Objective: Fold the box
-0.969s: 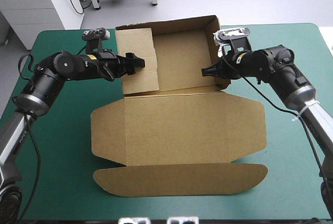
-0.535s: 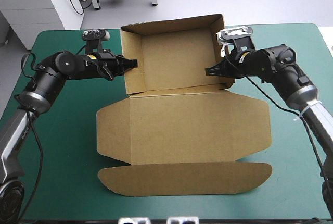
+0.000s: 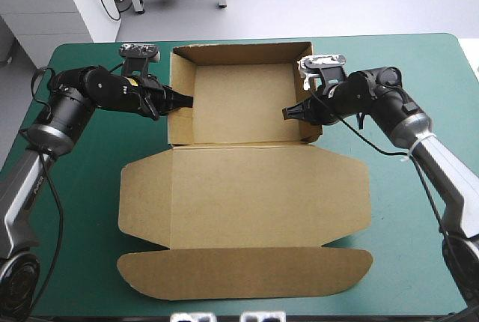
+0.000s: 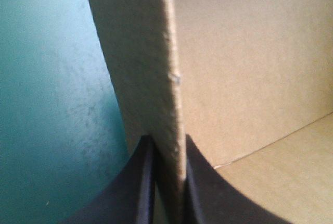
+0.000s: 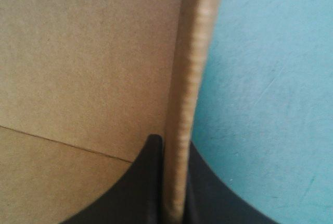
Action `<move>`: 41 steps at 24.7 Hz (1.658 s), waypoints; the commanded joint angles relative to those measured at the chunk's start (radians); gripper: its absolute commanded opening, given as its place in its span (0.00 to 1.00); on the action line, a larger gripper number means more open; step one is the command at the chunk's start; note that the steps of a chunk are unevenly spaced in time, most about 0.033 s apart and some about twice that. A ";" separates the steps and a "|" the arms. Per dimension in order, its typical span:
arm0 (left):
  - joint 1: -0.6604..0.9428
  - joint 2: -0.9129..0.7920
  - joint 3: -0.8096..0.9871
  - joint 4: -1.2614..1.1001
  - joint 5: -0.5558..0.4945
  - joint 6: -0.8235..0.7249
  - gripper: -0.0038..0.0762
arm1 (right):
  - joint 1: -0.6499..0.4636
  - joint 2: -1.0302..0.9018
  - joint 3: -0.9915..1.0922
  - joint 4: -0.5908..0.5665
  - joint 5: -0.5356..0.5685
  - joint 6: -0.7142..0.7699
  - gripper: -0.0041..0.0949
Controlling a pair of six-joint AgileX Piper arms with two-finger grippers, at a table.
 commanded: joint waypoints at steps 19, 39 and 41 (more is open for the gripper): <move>-0.072 0.192 -0.117 0.025 0.315 -0.001 0.04 | 0.015 0.119 -0.032 -0.040 0.279 -0.046 0.03; -0.130 0.216 -0.117 0.087 0.325 0.005 0.15 | 0.013 0.123 -0.032 -0.121 0.282 -0.005 0.07; -0.130 0.216 -0.117 0.091 0.319 -0.016 0.23 | 0.013 0.123 -0.032 -0.109 0.275 -0.013 0.17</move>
